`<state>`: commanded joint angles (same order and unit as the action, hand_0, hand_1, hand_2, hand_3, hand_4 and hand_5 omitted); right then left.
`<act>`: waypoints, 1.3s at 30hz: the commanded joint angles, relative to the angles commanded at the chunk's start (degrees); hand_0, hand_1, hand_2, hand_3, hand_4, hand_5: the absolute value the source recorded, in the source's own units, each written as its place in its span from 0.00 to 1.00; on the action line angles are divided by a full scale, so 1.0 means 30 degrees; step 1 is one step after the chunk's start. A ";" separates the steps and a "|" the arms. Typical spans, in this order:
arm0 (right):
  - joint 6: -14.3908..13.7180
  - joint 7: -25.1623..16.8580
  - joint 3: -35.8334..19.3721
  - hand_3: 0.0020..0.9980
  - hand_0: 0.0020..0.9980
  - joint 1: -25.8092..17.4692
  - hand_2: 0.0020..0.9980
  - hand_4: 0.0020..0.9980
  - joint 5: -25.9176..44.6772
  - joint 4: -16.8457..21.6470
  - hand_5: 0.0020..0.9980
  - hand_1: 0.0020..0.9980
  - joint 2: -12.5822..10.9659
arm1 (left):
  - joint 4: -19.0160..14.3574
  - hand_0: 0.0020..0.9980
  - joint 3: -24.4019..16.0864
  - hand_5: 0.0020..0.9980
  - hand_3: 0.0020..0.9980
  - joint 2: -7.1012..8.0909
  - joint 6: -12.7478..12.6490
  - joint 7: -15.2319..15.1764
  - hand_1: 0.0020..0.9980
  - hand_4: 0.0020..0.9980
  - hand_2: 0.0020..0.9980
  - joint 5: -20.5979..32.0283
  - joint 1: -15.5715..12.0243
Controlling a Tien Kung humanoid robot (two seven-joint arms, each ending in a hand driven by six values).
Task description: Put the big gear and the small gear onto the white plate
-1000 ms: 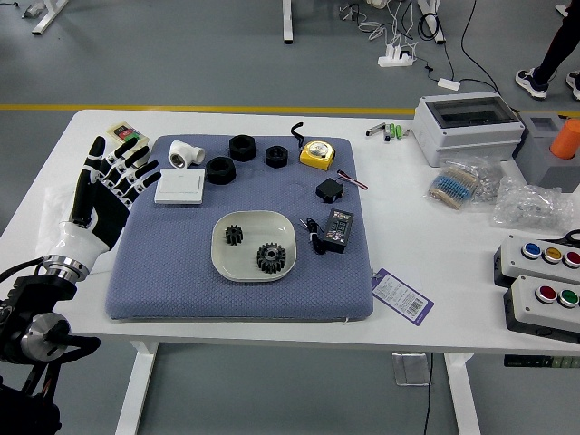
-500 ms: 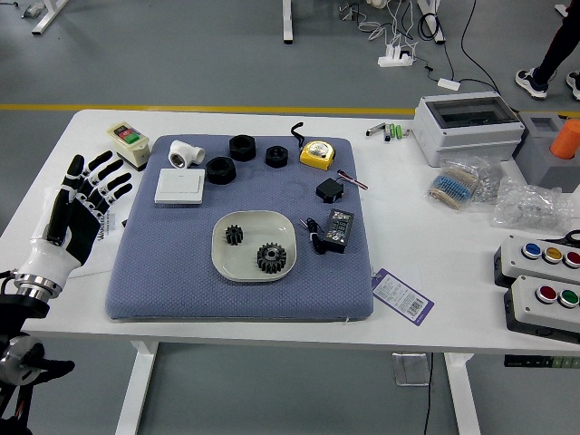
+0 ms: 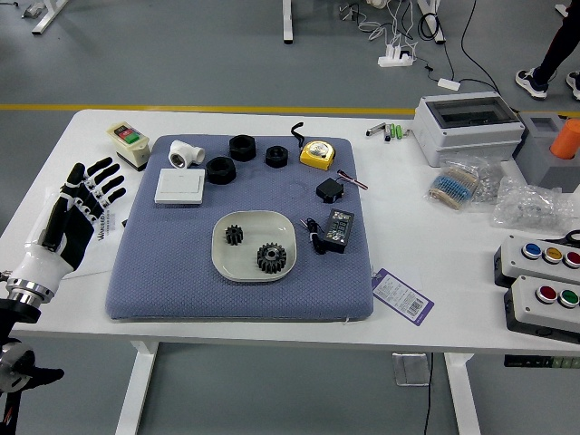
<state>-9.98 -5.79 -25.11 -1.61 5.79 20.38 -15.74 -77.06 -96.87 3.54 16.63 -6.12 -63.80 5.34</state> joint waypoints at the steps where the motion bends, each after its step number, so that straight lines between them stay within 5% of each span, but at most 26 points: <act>1: -0.0003 -0.0003 0.0017 0.62 0.72 -0.0017 0.76 0.89 0.0017 0.0000 0.74 0.73 0.0007 | 0.0001 0.86 0.0018 0.86 0.84 0.0000 0.0002 -0.0004 0.89 0.94 0.91 -0.0001 -0.0019; 39: -0.0097 0.0056 0.0623 0.62 0.72 -0.0320 0.76 0.89 0.0194 -0.0018 0.73 0.73 0.0125 | -0.0313 0.86 -0.0273 0.91 0.85 0.0034 -0.0009 0.0223 0.88 0.97 0.91 -0.0294 -0.0468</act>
<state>-10.27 -5.63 -23.24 -2.57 6.37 20.33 -15.37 -78.00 -97.69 3.64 16.60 -5.45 -64.68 3.94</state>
